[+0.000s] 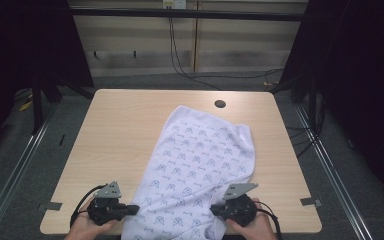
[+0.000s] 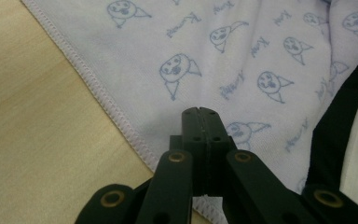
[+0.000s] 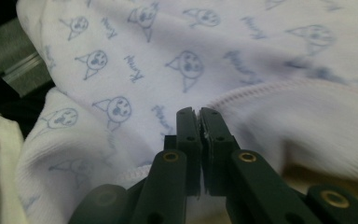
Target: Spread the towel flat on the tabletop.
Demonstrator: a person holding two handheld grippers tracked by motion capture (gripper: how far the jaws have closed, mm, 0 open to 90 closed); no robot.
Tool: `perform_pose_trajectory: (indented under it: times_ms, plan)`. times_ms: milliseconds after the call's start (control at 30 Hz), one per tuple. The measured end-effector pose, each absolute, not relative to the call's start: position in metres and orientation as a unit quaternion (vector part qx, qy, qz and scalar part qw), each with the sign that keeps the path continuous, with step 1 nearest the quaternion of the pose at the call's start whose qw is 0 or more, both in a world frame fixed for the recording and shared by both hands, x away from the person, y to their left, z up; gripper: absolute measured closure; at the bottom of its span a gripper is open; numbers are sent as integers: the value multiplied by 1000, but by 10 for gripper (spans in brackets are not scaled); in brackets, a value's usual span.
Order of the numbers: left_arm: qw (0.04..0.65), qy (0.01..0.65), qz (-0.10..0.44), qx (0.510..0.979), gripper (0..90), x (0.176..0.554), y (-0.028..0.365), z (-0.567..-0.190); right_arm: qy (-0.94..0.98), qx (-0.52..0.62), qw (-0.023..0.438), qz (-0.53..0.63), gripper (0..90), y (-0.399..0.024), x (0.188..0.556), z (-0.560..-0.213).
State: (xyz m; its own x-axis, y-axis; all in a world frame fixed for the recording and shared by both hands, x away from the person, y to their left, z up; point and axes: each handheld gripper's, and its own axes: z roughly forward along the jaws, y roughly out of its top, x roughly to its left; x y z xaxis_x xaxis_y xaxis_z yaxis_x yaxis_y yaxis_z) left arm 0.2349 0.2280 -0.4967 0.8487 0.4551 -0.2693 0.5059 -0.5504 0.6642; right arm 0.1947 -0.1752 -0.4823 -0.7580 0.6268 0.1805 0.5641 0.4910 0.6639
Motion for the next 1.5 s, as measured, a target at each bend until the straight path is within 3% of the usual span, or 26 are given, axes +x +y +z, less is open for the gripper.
perform_pose_trajectory:
  times_ms: [300, 433, 500, 633, 700, 800, 1033, 1267, 1500]
  plan:
    - [389, 279, -42, 877, 900, 238, 219, -497, 810, 416, 90, 403, 882, -265, 164, -456]
    - [386, 268, -43, 882, 900, 239, 206, -497, 804, 429, 104, 399, 882, -283, 157, -453]
    - [386, 266, -45, 882, 875, 241, 198, -496, 804, 437, 89, 393, 863, -290, 157, -455]
    - [405, 274, -40, 871, 793, 253, 193, -492, 791, 448, 99, 405, 684, -295, 158, -455]
    - [414, 283, -28, 865, 773, 265, 193, -489, 792, 444, 98, 408, 668, -293, 160, -454]
    - [438, 296, 3, 849, 768, 298, 183, -485, 792, 429, 102, 423, 575, -280, 172, -450]
    - [394, 307, 39, 865, 864, 349, 153, -502, 796, 417, 102, 427, 552, -257, 211, -449]
    - [368, 299, 48, 879, 900, 323, 171, -497, 812, 419, 91, 395, 550, -248, 238, -465]
    - [385, 301, -2, 872, 900, 273, 213, -498, 824, 421, 77, 372, 523, -239, 244, -477]
